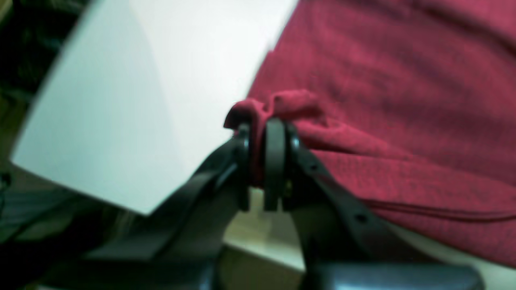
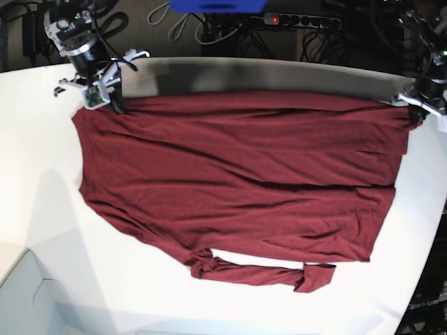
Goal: Layout the t-shirt on the table in an organized manner, then fold the t-shirt properly
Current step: 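Hold both shoulder corners and drag the shirt toward the table's middle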
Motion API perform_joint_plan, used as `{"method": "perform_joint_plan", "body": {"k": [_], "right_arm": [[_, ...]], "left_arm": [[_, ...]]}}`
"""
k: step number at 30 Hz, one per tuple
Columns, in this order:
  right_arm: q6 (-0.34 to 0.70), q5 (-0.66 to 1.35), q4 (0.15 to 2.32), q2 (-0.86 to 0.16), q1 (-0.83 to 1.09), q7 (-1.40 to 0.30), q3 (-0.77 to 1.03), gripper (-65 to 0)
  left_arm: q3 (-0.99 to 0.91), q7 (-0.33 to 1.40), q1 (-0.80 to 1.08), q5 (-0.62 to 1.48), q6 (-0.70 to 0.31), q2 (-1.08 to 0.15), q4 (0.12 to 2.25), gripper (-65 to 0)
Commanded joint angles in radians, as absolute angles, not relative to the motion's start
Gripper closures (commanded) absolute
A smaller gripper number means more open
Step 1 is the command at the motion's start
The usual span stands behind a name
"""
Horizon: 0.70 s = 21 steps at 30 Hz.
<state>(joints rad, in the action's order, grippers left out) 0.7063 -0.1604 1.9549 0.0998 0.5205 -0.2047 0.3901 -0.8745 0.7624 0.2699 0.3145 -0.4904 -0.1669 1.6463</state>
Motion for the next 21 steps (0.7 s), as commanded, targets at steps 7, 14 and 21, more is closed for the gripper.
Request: {"method": "perform_joint_plan", "body": {"k": [7,14,21], "right_arm": [[0.698,-0.151,1.972,0.096,0.466,-0.176,0.394,0.0],[0.698,-0.151,1.966,0.096,0.415,-0.177,0.392,0.0],[0.698,-0.153,1.929,0.097,0.374,-0.177,0.392,0.0]], "left_arm": [[-0.872,0.823,0.216,0.323,-0.478,-0.229,1.661,-0.2],[-0.816,0.921,0.171,0.300,-0.472,-0.277,1.647,-0.2],[-0.748,0.921,0.119,0.140,-0.479,-0.262,1.646,-0.2]]}}
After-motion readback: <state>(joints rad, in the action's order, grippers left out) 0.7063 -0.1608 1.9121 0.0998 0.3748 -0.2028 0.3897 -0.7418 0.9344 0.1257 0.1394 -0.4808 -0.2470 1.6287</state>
